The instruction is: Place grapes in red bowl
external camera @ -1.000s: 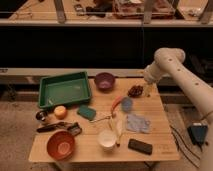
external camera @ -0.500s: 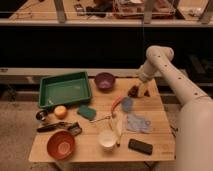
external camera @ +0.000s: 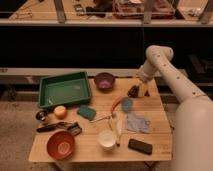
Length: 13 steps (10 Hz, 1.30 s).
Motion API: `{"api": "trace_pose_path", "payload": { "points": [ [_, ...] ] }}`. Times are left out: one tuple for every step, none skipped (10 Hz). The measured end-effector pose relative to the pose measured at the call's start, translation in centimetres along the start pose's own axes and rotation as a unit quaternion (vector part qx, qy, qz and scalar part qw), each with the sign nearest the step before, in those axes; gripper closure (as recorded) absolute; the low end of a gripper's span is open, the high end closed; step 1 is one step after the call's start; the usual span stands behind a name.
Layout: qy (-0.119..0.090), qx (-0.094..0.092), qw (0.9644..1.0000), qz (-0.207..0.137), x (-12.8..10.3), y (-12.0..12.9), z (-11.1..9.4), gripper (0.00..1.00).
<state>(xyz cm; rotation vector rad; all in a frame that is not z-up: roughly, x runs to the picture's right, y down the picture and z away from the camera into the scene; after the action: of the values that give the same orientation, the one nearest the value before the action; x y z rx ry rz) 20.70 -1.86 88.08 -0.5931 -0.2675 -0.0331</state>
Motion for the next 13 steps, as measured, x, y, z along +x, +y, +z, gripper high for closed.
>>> {"api": "trace_pose_path", "payload": {
  "points": [
    [0.003, -0.007, 1.0000, -0.002, 0.0, 0.1, 0.4, 0.20],
    [0.007, -0.010, 0.9999, 0.000, 0.2, 0.3, 0.5, 0.20],
    [0.013, -0.012, 0.9998, 0.003, 0.4, 0.5, 0.6, 0.20],
    [0.020, -0.013, 0.9997, 0.006, 0.5, 0.7, 0.8, 0.20],
    [0.029, -0.013, 0.9994, 0.010, 0.5, 0.9, 1.0, 0.20],
    [0.041, -0.013, 0.9990, 0.015, 0.7, 1.2, 1.2, 0.20],
    [0.055, -0.014, 0.9982, 0.018, 0.8, 1.6, 1.2, 0.20],
    [0.058, -0.016, 0.9979, 0.021, 1.0, 1.7, 1.5, 0.20],
    [0.058, -0.017, 0.9979, 0.022, 1.0, 1.8, 1.8, 0.20],
    [0.058, -0.018, 0.9979, 0.023, 1.0, 1.8, 2.1, 0.20],
    [0.057, -0.019, 0.9978, 0.028, 1.3, 1.9, 2.5, 0.20],
    [0.055, -0.019, 0.9978, 0.030, 1.3, 1.9, 2.7, 0.20],
    [0.052, -0.019, 0.9979, 0.033, 1.4, 1.9, 2.9, 0.20]
  ]
}}
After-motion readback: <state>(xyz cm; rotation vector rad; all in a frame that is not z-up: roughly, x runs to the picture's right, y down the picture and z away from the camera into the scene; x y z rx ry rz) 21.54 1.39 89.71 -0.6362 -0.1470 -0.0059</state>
